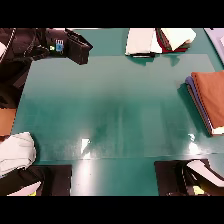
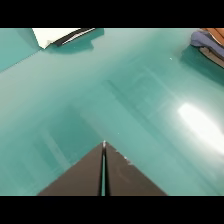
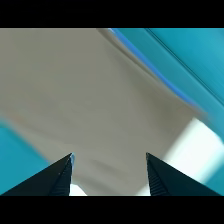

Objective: Fold the shirts.

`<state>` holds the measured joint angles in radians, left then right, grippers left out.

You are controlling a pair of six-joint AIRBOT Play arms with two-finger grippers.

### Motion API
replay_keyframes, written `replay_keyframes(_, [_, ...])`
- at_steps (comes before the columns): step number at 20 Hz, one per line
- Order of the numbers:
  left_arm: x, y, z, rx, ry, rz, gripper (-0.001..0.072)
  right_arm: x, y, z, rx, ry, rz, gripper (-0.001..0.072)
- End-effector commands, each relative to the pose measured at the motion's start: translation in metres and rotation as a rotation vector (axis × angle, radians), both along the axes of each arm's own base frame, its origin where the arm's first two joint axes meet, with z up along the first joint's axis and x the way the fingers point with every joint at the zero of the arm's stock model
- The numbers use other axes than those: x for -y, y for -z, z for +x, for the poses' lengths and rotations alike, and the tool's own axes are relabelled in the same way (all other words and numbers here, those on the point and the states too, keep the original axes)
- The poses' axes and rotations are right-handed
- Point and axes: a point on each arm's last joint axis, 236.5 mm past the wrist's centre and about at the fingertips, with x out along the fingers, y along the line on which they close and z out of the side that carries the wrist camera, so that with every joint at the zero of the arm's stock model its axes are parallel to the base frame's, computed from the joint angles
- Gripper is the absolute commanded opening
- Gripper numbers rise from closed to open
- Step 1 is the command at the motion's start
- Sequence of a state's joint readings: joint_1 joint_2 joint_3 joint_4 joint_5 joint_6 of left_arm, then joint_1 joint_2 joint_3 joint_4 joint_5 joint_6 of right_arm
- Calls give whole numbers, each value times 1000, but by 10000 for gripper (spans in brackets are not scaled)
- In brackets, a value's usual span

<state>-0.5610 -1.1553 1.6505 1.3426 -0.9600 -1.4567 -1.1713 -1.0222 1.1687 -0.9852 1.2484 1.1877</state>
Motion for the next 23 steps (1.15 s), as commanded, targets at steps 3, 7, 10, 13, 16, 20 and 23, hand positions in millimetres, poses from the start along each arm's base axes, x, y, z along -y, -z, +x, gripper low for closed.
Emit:
replay_keyframes(3, [0,-2,1,5,-2,-5,26,-137,-56,115,250,-399,83,529])
replay_keyframes(7, [0,-2,1,5,-2,-6,26,-282,-61,146,260,-766,111,500])
replay_keyframes(10, [0,-2,1,7,-2,-7,25,-367,-73,152,325,-937,97,499])
replay_keyframes(13, [0,-2,1,7,-2,-7,26,-431,-85,144,389,-1055,96,86])
replay_keyframes(16, [0,-2,1,7,-2,-7,26,-468,-90,133,419,-1128,103,19])
replay_keyframes(20, [0,-2,1,7,-2,-7,26,-478,-91,128,421,-1153,108,19])
replay_keyframes(23, [0,-2,1,7,-2,-7,26,-478,-91,128,420,-1154,110,19])
